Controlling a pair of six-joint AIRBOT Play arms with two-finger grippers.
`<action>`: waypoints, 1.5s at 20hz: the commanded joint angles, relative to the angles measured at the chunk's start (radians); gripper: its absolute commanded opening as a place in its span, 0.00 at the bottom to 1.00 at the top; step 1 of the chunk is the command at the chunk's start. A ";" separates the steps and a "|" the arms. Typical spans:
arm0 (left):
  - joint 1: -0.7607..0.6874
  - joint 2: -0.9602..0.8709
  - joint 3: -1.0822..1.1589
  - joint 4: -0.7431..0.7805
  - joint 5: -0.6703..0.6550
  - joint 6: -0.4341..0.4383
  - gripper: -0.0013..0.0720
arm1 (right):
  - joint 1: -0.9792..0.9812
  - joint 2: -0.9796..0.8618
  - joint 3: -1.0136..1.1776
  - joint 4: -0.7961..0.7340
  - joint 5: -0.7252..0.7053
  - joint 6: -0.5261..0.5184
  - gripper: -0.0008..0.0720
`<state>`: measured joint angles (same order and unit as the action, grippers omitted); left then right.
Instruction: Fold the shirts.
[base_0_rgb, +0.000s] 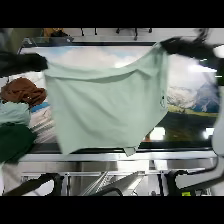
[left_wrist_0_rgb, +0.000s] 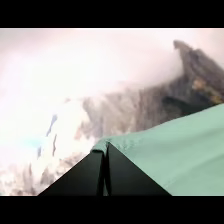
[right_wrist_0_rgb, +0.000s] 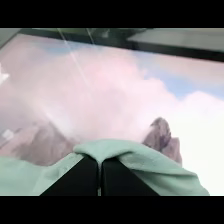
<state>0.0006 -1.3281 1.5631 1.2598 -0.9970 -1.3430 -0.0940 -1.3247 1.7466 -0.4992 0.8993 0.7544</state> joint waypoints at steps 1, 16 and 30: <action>0.032 -0.361 0.092 -0.007 -0.035 -0.013 0.04 | 0.049 -0.261 0.001 0.006 -0.079 0.024 0.04; 0.225 -0.388 0.045 -0.005 -0.497 -0.043 0.96 | -0.351 -0.080 -0.213 -0.207 0.560 0.290 0.44; 0.237 0.013 -0.924 -0.192 -0.099 0.069 0.61 | -0.475 0.065 -0.858 -0.282 0.410 0.202 0.67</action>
<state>0.2588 -1.3407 0.7082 1.1175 -1.2015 -1.2968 -0.5861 -1.2633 0.9443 -0.7776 1.3197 0.9714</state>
